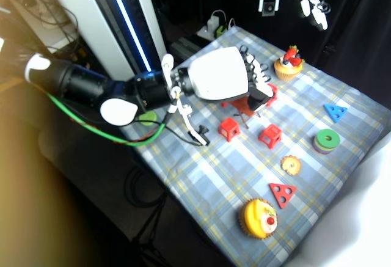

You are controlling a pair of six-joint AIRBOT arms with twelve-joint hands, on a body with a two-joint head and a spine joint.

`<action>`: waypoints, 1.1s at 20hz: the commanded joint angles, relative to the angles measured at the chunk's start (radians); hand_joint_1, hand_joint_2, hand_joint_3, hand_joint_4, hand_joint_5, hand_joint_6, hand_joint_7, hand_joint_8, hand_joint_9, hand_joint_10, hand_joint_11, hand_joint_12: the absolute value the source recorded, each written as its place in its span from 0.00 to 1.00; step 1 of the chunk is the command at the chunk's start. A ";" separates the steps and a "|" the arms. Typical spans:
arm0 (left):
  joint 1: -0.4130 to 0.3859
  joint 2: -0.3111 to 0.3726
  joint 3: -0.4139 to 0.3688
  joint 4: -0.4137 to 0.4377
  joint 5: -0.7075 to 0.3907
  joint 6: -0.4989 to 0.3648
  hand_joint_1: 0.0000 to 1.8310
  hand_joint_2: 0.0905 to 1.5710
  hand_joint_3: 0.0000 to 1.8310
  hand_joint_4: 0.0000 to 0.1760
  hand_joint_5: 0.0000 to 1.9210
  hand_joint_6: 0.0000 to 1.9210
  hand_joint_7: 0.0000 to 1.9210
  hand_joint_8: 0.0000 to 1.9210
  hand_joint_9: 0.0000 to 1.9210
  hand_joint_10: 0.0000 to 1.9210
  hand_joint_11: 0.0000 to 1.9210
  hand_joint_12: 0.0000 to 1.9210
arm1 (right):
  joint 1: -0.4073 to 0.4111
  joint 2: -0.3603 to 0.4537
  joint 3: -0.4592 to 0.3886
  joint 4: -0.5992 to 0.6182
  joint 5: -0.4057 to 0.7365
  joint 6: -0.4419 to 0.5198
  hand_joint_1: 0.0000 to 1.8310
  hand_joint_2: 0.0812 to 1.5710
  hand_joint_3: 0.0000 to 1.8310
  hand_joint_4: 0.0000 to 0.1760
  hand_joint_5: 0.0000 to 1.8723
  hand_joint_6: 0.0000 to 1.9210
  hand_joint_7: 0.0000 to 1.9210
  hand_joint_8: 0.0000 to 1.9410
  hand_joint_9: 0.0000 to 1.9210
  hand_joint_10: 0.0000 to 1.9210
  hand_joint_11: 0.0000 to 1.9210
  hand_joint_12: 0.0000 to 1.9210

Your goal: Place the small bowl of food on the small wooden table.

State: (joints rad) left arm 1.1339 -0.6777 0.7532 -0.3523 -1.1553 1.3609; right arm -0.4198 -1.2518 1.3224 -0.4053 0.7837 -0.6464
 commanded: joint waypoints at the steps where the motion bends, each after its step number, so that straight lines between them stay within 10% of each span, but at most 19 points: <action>1: -0.014 -0.006 0.004 0.007 -0.117 -0.009 0.07 0.73 0.00 0.99 0.12 0.00 0.07 0.00 0.04 0.00 0.00 0.10 | 0.014 0.001 0.007 0.023 0.085 -0.002 0.76 0.65 0.00 0.00 0.60 0.34 0.58 0.39 0.50 0.58 0.30 0.71; 4: -0.015 -0.006 0.005 0.007 -0.117 -0.009 0.10 0.72 0.00 0.99 0.12 0.00 0.08 0.00 0.05 0.00 0.00 0.12 | 0.020 0.000 0.012 0.023 0.080 -0.002 0.76 0.64 0.00 0.00 0.60 0.28 0.61 0.34 0.56 0.56 0.39 0.70; 5: -0.015 -0.006 0.005 0.007 -0.117 -0.009 0.09 0.72 0.00 0.97 0.13 0.00 0.09 0.00 0.06 0.00 0.00 0.14 | 0.021 0.001 0.014 0.023 0.080 -0.002 0.70 0.65 0.00 0.00 0.58 0.36 0.62 0.36 0.60 0.39 0.49 0.63; 13: -0.015 -0.007 0.003 0.007 -0.117 -0.014 0.08 0.72 0.00 0.96 0.13 0.00 0.10 0.00 0.09 0.00 0.00 0.17 | 0.022 0.003 0.014 0.024 0.080 -0.002 0.71 0.63 0.00 0.00 0.65 0.20 0.66 0.36 0.66 0.19 0.44 0.67; 19: -0.015 -0.008 0.003 0.007 -0.116 -0.015 0.05 0.72 0.00 0.93 0.13 0.00 0.11 0.00 0.09 0.00 0.00 0.17 | 0.022 0.012 0.009 0.024 0.080 -0.002 0.68 0.67 0.00 0.04 0.54 0.46 0.58 0.42 0.57 0.13 0.27 0.65; 22: -0.015 -0.009 0.004 0.007 -0.116 -0.016 0.08 0.72 0.00 0.81 0.15 0.00 0.09 0.00 0.07 0.00 0.00 0.15 | 0.026 0.015 0.009 0.025 0.080 -0.002 0.67 0.67 0.00 0.04 0.53 0.46 0.57 0.45 0.57 0.09 0.34 0.64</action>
State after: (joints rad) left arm 1.1320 -0.6838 0.7532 -0.3523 -1.1492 1.3567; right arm -0.4099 -1.2423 1.3334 -0.4068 0.7677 -0.6449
